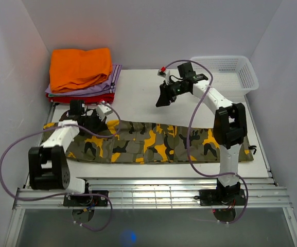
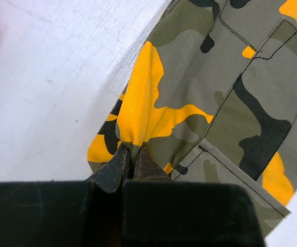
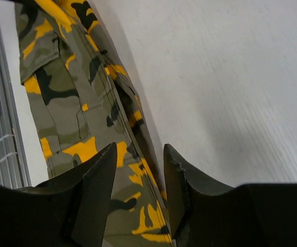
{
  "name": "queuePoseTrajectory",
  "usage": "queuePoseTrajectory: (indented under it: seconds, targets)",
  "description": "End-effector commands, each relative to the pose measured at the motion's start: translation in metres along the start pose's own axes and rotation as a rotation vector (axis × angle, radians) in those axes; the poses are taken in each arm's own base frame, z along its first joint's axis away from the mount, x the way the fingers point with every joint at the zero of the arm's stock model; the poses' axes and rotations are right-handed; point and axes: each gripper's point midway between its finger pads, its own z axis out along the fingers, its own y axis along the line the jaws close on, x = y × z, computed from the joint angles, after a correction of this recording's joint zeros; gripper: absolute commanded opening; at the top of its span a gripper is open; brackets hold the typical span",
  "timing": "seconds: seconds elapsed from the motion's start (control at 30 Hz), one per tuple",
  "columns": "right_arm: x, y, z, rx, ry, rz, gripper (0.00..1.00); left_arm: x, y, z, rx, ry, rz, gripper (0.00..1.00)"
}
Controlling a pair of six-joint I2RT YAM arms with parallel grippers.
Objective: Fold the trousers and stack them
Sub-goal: Fold the trousers
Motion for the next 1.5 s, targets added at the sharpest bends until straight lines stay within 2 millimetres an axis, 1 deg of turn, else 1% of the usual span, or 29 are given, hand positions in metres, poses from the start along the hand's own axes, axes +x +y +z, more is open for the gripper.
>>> queuePoseTrajectory:
  seconds: [0.0,0.03,0.1,0.13,0.17,0.23,0.27,0.33,0.37,0.4,0.43,0.47,0.5,0.57,0.6,0.63,0.73,0.83,0.87,0.93,0.97,1.03,1.13,1.17,1.23,1.27,1.3,1.37,1.47]
  targets:
    - [-0.029,0.026,0.022,-0.107,-0.083,0.019,0.47,-0.028,-0.004,-0.018,-0.161,-0.105,0.292,0.0]
    - [-0.029,0.028,0.03,-0.121,-0.08,0.025,0.47,-0.009,-0.008,-0.01,-0.192,-0.089,0.343,0.0]
    - [-0.03,0.039,0.044,-0.152,-0.076,0.022,0.47,0.006,-0.013,-0.007,-0.237,-0.044,0.431,0.0]
    - [-0.031,0.042,0.052,-0.166,-0.082,0.033,0.46,0.004,-0.011,-0.009,-0.281,-0.053,0.506,0.0]
    - [-0.031,0.052,0.062,-0.19,-0.075,0.031,0.45,0.027,-0.02,-0.001,-0.274,-0.021,0.514,0.0]
    - [-0.028,0.057,0.078,-0.21,-0.065,0.039,0.43,0.027,-0.017,-0.002,-0.355,-0.017,0.599,0.0]
    - [-0.025,0.067,0.088,-0.232,-0.053,0.035,0.4,0.045,-0.027,0.004,-0.343,0.005,0.632,0.0]
    - [-0.019,0.076,0.104,-0.261,-0.037,0.036,0.39,0.044,-0.03,0.001,-0.379,-0.018,0.704,0.0]
    - [-0.018,0.079,0.109,-0.27,-0.032,0.039,0.39,0.06,-0.039,0.004,-0.364,0.004,0.746,0.0]
    - [-0.013,0.08,0.116,-0.278,-0.024,0.048,0.4,0.058,-0.038,0.002,-0.393,-0.009,0.788,0.0]
    - [-0.012,0.089,0.122,-0.302,-0.017,0.05,0.41,0.063,-0.041,0.002,-0.398,-0.005,0.823,0.0]
    - [-0.014,0.092,0.126,-0.314,-0.02,0.059,0.48,0.061,-0.042,-0.001,-0.42,-0.019,0.87,0.0]
    - [-0.016,0.096,0.128,-0.325,-0.023,0.059,0.53,0.074,-0.05,0.001,-0.41,-0.006,0.91,0.0]
    - [-0.017,0.107,0.138,-0.352,-0.029,0.063,0.6,0.072,-0.054,0.0,-0.42,-0.028,0.955,0.0]
    - [-0.015,0.11,0.141,-0.358,-0.029,0.065,0.6,0.066,-0.054,-0.003,-0.434,-0.044,0.981,0.01]
    - [-0.015,0.112,0.146,-0.353,-0.031,0.062,0.61,0.076,-0.059,0.0,-0.419,-0.037,0.982,0.02]
    - [-0.013,0.126,0.162,-0.358,-0.023,0.052,0.59,0.078,-0.067,0.0,-0.42,-0.057,1.045,0.1]
    - [-0.013,0.131,0.174,-0.345,-0.022,0.046,0.51,0.074,-0.07,-0.002,-0.437,-0.08,1.098,0.14]
    - [-0.011,0.138,0.179,-0.345,-0.013,0.04,0.51,0.079,-0.074,0.0,-0.43,-0.08,1.101,0.15]
    - [-0.005,0.134,0.188,-0.307,-0.005,0.027,0.55,0.078,-0.076,-0.001,-0.438,-0.091,1.127,0.15]
    - [0.001,0.138,0.194,-0.301,0.009,0.019,0.61,0.082,-0.078,0.0,-0.432,-0.088,1.139,0.14]
    - [0.015,0.138,0.201,-0.304,0.043,0.004,0.61,0.084,-0.08,0.0,-0.433,-0.088,1.16,0.12]
    - [0.03,0.145,0.198,-0.341,0.066,-0.028,0.52,0.086,-0.081,0.001,-0.433,-0.082,1.168,0.09]
    - [0.045,0.145,0.199,-0.347,0.08,-0.054,0.45,0.085,-0.08,0.0,-0.437,-0.083,1.157,0.1]
    - [0.045,0.152,0.194,-0.365,0.072,-0.089,0.34,0.083,-0.076,-0.001,-0.441,-0.076,1.131,0.21]
    - [0.045,0.154,0.193,-0.366,0.07,-0.097,0.23,0.081,-0.072,-0.003,-0.455,-0.067,1.105,0.42]
    - [0.042,0.153,0.193,-0.359,0.066,-0.107,0.2,0.071,-0.064,-0.007,-0.469,-0.074,1.039,0.51]
    - [0.042,0.152,0.196,-0.344,0.072,-0.125,0.15,0.063,-0.053,-0.014,-0.491,-0.051,0.951,0.66]
    - [0.048,0.149,0.199,-0.322,0.115,-0.151,0.13,0.039,-0.04,-0.031,-0.474,-0.035,0.784,0.7]
